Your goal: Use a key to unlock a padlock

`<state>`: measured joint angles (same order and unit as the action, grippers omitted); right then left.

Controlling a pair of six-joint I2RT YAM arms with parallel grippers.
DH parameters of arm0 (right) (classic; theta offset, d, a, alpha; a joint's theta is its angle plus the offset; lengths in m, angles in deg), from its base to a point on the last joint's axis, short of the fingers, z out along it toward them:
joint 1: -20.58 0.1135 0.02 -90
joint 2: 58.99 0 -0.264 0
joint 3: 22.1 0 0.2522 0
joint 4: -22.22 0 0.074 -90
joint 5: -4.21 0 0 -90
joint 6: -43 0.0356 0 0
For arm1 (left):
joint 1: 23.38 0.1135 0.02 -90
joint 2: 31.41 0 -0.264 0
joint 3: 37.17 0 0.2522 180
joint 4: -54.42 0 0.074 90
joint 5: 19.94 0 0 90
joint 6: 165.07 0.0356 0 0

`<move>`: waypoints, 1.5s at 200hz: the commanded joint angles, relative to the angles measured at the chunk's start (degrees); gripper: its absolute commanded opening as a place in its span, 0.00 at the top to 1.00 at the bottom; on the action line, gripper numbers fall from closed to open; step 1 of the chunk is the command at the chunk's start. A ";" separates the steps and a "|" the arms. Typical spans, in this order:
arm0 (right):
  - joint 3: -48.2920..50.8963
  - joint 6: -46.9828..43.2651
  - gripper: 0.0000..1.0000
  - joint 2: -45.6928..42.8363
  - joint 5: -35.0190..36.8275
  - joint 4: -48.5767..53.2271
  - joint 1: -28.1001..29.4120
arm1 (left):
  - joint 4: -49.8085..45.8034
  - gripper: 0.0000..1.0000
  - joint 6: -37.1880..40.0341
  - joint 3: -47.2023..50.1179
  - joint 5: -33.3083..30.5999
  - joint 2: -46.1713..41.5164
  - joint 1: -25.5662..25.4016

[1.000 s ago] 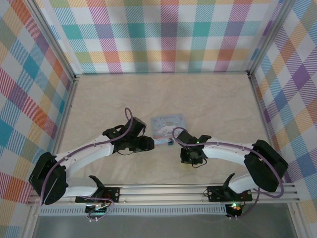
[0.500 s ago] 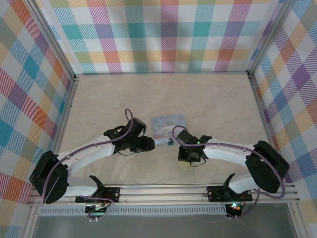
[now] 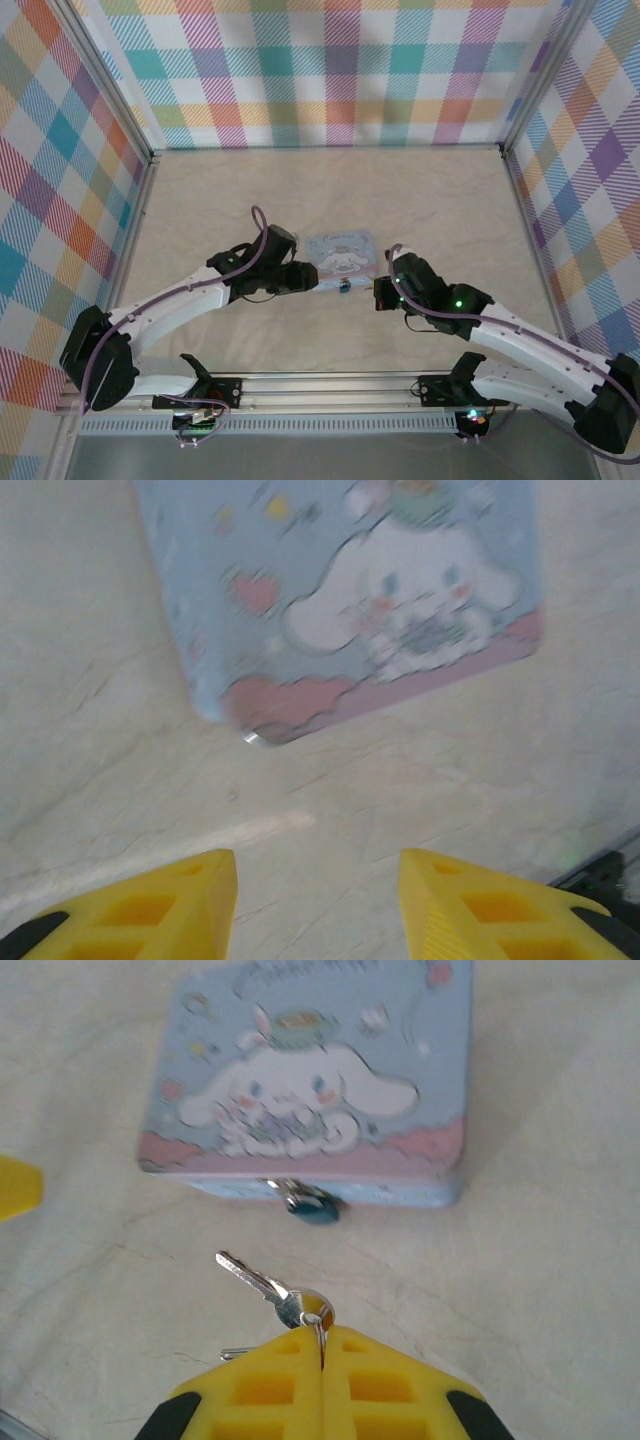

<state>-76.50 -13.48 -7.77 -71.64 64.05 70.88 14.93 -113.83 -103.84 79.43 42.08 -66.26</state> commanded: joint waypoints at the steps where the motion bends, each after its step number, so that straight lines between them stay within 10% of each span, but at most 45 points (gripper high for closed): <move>1: -5.76 -10.28 1.00 -1.30 -0.01 -0.17 -0.11 | -0.18 0.52 2.99 -5.73 -0.81 -2.36 -0.28; 166: -15.03 -16.00 1.00 4.08 -7.03 -9.28 -0.21 | 20.06 0.49 -1.29 -10.54 15.54 -1.61 0.13; 300: -15.18 -12.97 1.00 5.18 -6.35 -9.49 -1.13 | 21.17 0.75 -1.84 -9.17 16.13 -0.62 -1.51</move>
<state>-90.21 -28.00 -3.02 -77.91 56.12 70.34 33.75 -115.82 -113.91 94.57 41.60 -66.54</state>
